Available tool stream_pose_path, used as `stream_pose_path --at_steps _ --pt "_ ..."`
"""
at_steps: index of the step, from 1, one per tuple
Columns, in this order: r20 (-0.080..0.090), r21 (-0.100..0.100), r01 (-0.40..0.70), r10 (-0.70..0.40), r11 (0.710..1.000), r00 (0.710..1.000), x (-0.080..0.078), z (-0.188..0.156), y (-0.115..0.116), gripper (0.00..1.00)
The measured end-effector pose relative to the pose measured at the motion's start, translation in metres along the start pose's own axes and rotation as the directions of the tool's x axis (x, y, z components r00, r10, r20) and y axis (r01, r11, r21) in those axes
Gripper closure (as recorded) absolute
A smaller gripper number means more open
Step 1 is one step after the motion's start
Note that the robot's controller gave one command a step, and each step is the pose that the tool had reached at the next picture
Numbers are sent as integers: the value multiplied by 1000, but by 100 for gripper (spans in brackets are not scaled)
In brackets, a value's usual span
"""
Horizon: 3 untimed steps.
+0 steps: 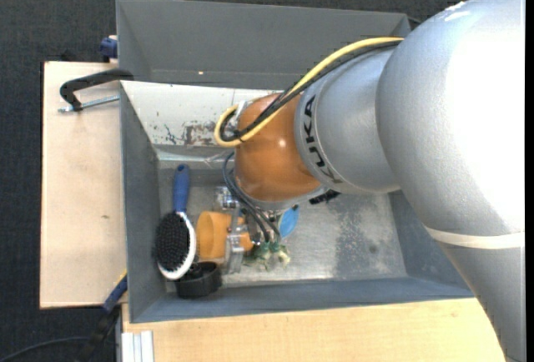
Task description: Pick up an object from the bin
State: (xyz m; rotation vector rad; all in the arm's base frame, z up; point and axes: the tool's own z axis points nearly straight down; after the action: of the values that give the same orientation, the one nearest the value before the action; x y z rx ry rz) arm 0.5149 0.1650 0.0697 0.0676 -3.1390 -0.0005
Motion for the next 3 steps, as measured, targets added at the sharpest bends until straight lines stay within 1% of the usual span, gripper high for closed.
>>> stream_pose_path --at_steps 1,2,3 --pt "2 -1 0 0 1000 1000 -1 -1 1 0" --pt "2 -1 0 0 1000 1000 0 -1 1 100" --pt "8 -2 0 0 1000 1000 -2 -32 2 100"
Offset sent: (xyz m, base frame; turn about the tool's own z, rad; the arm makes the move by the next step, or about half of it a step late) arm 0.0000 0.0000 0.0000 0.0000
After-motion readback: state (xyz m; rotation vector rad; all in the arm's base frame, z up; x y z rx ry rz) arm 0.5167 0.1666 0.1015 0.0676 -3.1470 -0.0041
